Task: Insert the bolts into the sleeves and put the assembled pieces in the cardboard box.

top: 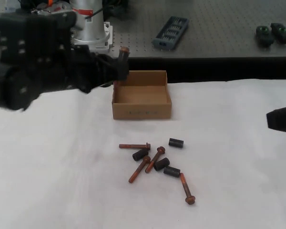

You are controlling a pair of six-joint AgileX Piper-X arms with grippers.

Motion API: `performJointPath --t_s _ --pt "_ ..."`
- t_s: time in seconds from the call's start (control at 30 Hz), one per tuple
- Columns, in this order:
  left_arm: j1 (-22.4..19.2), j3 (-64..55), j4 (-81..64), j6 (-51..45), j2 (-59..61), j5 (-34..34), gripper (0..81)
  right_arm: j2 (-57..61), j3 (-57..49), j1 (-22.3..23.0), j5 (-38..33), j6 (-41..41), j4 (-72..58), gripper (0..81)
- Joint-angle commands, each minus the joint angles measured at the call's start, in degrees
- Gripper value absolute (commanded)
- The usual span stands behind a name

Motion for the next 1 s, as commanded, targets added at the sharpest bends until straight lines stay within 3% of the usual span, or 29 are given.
performJointPath --t_s 0.0,0.43,0.73,0.83,0.97 --pt "0.5 -10.5 -0.3 0.6 10.6 1.1 0.6 -0.5 -0.2 -0.5 0.0 -1.0 0.0 2.9" --pt "0.5 -46.4 11.1 0.6 38.9 1.8 0.6 1.1 -0.2 -0.5 0.0 -4.0 0.0 2.9" --pt "0.5 -51.9 19.3 0.9 43.9 -2.6 0.2 3.1 -0.2 -0.5 0.0 -4.0 -0.1 2.9" --pt "0.5 -51.9 20.9 1.5 43.9 -2.6 10.3 3.1 -0.2 -0.5 0.0 -4.0 -0.1 2.9" --pt "0.5 -51.9 21.0 1.5 43.9 -2.7 32.9 3.1 -0.2 -0.5 0.0 -4.0 -0.1 2.9"
